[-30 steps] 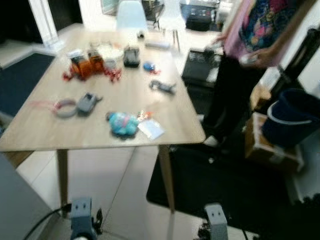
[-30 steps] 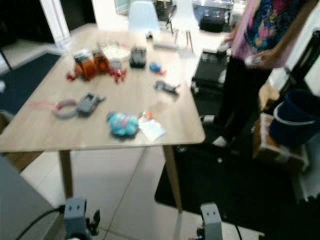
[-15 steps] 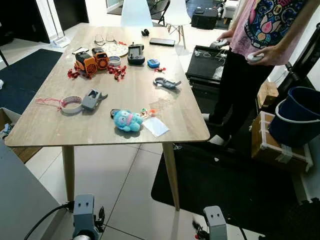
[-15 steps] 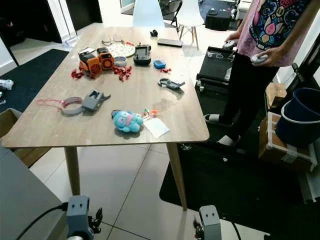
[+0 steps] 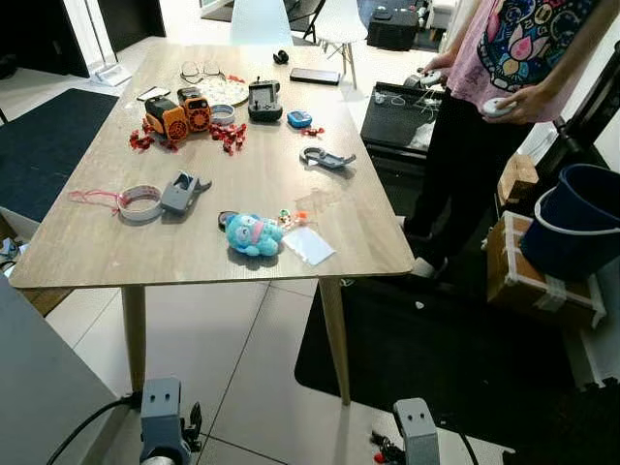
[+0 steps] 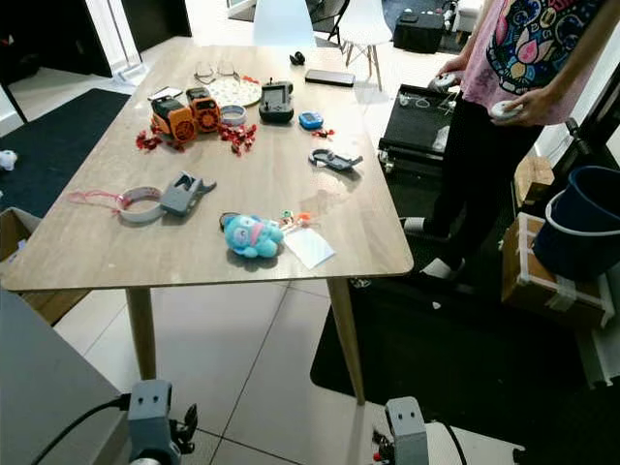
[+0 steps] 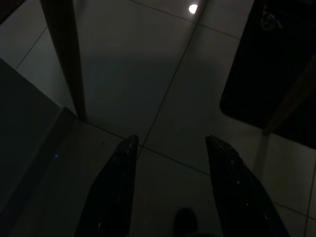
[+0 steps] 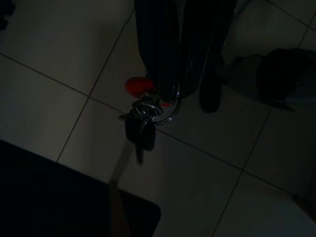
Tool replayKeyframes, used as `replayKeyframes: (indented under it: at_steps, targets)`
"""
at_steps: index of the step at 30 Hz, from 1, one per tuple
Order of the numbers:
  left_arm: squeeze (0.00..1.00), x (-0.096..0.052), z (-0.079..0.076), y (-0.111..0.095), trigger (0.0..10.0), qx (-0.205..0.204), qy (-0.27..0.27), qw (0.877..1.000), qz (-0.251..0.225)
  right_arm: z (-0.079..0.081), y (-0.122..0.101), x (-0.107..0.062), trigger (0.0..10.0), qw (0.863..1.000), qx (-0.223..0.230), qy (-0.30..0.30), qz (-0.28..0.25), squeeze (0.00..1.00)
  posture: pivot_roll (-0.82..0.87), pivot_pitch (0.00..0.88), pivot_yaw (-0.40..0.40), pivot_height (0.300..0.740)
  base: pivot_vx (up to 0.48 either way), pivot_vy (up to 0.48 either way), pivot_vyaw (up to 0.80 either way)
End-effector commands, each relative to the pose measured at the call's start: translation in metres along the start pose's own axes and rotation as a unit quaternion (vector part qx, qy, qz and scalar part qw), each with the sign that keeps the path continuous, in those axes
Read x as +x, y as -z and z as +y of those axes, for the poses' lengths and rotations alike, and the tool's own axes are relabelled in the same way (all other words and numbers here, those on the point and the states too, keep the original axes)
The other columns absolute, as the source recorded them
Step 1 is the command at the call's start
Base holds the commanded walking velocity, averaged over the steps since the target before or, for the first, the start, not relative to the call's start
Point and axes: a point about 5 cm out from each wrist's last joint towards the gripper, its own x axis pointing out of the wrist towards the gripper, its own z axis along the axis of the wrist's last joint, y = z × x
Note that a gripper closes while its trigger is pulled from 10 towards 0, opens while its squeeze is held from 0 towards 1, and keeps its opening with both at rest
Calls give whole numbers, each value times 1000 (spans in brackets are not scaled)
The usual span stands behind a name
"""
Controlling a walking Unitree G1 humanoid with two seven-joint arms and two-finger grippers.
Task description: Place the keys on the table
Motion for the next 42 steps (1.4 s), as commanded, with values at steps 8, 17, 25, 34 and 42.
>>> replayKeyframes:
  at_steps: [8,17,25,34,42]
  targets:
    - [0,-4,2,8,10000,-6,-6,1000,14,1,3,-1,10000,1000,2,0,4,0,61,93,-29,740,0,150,0]
    - [0,-4,2,7,10000,-15,-5,1000,6,0,-1,0,10000,1000,1,0,0,0,60,88,-30,740,0,0,0]
    - [0,-4,2,6,10000,-15,-4,1000,2,1,-1,1,10000,1000,0,-1,-1,0,61,86,-30,740,0,0,0]
    - [0,-3,-1,4,10000,-8,5,1000,-1,0,-2,1,10000,1000,0,1,-1,0,59,80,-27,740,0,-267,0]
    - [0,-1,-1,2,10000,2,11,1000,1,-1,-1,0,10000,1000,1,3,-1,0,59,67,-23,740,0,0,0]
